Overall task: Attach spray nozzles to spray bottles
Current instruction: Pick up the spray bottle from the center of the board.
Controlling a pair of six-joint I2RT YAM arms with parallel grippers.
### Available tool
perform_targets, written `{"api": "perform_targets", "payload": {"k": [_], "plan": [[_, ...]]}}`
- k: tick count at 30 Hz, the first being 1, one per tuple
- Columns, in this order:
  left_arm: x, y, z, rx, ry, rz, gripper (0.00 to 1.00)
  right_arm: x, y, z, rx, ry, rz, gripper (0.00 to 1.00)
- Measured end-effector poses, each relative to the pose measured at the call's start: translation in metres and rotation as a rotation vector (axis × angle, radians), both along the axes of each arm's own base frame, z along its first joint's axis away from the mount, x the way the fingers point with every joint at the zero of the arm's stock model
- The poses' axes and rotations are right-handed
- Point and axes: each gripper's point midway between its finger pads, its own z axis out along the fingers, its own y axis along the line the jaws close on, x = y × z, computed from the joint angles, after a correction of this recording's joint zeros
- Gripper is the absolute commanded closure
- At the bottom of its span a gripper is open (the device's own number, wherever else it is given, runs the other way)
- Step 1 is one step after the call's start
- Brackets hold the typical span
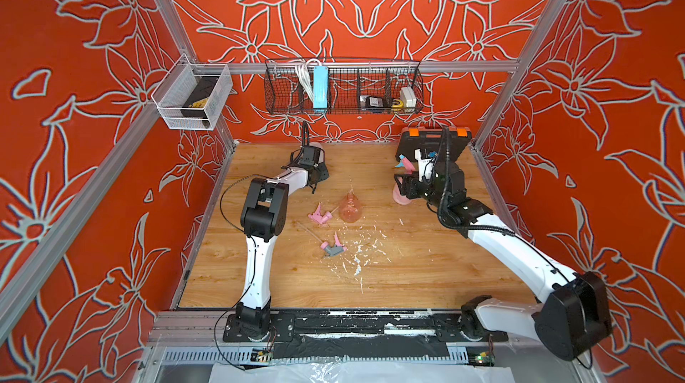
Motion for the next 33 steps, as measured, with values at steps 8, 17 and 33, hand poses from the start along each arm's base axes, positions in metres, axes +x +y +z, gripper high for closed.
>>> {"api": "perform_targets", "payload": {"k": [8, 17, 33], "plan": [[-0.001, 0.0, 0.0, 0.004, 0.004, -0.003, 0.78, -0.001, 0.001, 0.0, 0.003, 0.002, 0.009, 0.31], [-0.004, -0.003, -0.002, 0.003, 0.016, -0.029, 0.81, -0.001, 0.002, 0.0, 0.005, 0.003, 0.014, 0.31], [-0.039, -0.029, 0.057, -0.04, 0.071, -0.257, 0.84, 0.011, 0.02, -0.001, 0.024, 0.074, 0.062, 0.3]]}}
